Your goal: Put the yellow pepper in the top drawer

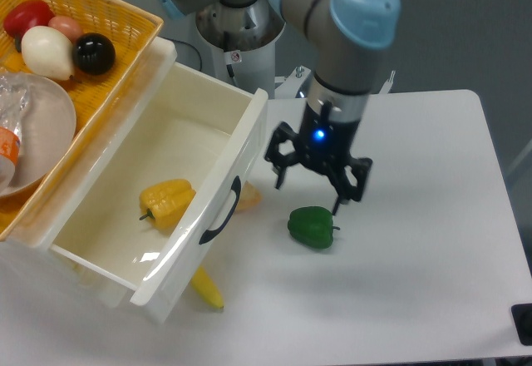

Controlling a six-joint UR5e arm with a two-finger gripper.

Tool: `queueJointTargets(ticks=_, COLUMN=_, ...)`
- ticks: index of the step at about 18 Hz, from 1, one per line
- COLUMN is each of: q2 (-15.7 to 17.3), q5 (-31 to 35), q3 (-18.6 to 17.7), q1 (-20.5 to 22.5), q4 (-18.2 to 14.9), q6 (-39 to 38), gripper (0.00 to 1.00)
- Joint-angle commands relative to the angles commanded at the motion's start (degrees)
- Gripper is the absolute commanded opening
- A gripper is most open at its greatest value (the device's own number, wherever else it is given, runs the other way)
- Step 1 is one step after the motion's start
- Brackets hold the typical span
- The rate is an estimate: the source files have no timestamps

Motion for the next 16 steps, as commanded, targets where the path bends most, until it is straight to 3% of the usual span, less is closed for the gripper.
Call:
queueJointTargets(ticks=5, q2=-3.60, q5=5.56, q3=0.00, q1=-0.26, q4=-0.35, q6=13.98, gripper=1.00)
queueJointTargets(ticks=9, q2=-6.68, q5=11.45, q3=0.00, q1=-1.05, q4=-0.79, q6=16.27, gripper=1.00)
queueJointTargets(ticks=16, q2=-8.96, q5=11.46, q3=0.79, q1=-1.14, q4=-0.62, q6=19.62, gripper=1.00)
